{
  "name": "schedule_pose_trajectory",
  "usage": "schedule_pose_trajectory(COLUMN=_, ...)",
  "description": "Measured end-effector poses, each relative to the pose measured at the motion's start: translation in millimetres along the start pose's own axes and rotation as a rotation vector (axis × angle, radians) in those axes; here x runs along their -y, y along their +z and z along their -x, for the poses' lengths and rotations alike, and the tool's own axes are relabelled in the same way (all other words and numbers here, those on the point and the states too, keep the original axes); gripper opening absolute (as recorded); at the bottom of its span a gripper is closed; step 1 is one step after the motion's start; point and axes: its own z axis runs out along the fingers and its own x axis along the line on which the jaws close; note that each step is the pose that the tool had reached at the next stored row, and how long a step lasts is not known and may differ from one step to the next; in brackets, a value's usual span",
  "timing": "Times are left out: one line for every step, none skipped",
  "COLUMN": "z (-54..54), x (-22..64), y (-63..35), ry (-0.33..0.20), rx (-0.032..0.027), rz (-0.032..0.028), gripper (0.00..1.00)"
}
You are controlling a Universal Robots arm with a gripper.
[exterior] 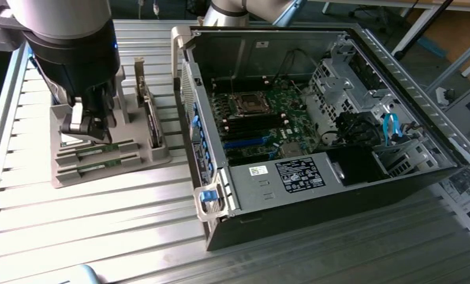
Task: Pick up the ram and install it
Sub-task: 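Pick up the ram and move it above insertion slot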
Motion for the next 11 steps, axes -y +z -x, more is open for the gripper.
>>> schedule_pose_trajectory(z=0.0, x=0.0, y=0.6, ry=0.0, rx=0.0, rz=0.0, gripper=0.36)
schedule_pose_trajectory(z=0.0, x=0.0, y=1.1, ry=0.0, rx=0.0001, rz=0.0, gripper=0.36)
schedule_pose_trajectory(z=0.0, x=0.1, y=1.6, ry=0.0, rx=0.0, rz=0.0, gripper=0.36)
schedule_pose_trajectory(z=0.0, x=0.0, y=2.1, ry=0.0, rx=0.0, rz=0.0, gripper=0.36)
schedule_pose_trajectory(z=0.0, x=0.1, y=2.6, ry=0.0, rx=0.0, rz=0.0, gripper=0.36)
schedule_pose_trajectory(z=0.0, x=0.1, y=3.1, ry=0.0, rx=0.0, rz=0.0, gripper=0.36)
schedule_pose_trajectory(z=0.0, x=0.1, y=3.6, ry=0.0, rx=0.0001, rz=0.0, gripper=0.36)
schedule_pose_trajectory(z=0.0, x=0.1, y=4.1, ry=0.0, rx=0.0, rz=0.0, gripper=0.36)
schedule_pose_trajectory(z=0.0, x=0.1, y=4.7, ry=0.0, rx=0.0001, rz=0.0, gripper=0.36)
schedule_pose_trajectory(z=0.0, x=0.1, y=5.2, ry=0.0, rx=0.0001, rz=-0.0001, gripper=0.36)
schedule_pose_trajectory(z=0.0, x=0.1, y=5.8, ry=0.0, rx=0.0001, rz=0.0, gripper=0.36)
